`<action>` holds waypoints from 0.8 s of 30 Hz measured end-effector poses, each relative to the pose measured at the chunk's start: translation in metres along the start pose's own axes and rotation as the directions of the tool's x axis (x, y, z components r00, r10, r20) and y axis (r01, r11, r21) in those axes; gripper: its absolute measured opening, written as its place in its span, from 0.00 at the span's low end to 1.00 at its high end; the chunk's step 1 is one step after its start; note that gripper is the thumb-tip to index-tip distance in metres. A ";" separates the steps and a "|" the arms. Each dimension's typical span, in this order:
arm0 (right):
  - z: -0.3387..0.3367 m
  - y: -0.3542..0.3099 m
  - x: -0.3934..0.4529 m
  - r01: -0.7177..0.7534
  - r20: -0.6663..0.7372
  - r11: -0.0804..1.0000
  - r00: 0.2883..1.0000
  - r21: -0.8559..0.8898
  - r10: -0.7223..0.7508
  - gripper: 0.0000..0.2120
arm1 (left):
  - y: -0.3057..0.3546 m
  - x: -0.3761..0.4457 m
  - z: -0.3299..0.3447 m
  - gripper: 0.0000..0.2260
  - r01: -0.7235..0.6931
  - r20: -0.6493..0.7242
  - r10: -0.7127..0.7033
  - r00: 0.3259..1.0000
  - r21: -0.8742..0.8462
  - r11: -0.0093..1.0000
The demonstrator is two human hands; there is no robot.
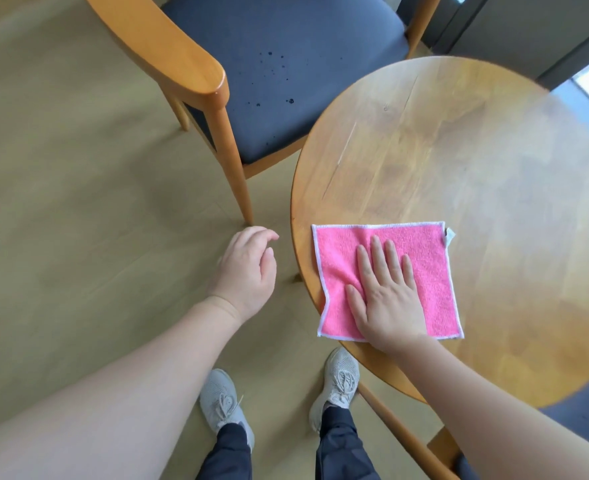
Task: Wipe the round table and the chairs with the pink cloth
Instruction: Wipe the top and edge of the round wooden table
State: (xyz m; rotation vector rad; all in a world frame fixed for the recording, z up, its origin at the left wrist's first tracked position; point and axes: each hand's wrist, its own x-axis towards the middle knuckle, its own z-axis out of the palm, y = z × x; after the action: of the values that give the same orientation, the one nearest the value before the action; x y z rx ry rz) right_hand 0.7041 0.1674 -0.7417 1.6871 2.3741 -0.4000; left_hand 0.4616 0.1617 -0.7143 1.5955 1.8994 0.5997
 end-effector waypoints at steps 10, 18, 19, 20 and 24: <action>-0.006 -0.013 -0.001 -0.020 0.019 1.000 1.000 -0.009 0.020 0.34 | -0.013 0.001 -0.022 0.15 -0.042 0.024 0.041 0.999 0.019 0.999; -0.031 -0.037 0.100 0.034 -0.044 0.999 0.998 -0.039 -0.035 0.36 | -0.024 -0.009 -0.022 0.15 0.030 -0.007 -0.030 1.000 0.003 1.000; -0.033 -0.039 0.110 0.041 -0.044 0.998 0.998 -0.041 -0.043 0.36 | -0.026 -0.010 -0.023 0.15 0.041 -0.011 -0.041 0.999 0.002 0.999; -0.035 -0.040 0.119 0.046 -0.046 0.998 0.998 -0.042 -0.048 0.35 | -0.027 -0.012 -0.024 0.15 0.049 -0.014 -0.049 0.999 0.001 0.999; -0.042 -0.048 0.149 0.037 -0.073 0.999 0.997 -0.031 -0.039 0.36 | -0.037 -0.017 -0.028 0.13 0.076 -0.030 -0.076 0.997 0.010 0.997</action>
State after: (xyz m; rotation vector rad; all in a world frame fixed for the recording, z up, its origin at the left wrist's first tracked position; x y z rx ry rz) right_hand 0.6093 0.2991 -0.7439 1.6736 2.4552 -0.3126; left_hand 0.4174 0.1393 -0.7160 1.5218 1.9793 0.5843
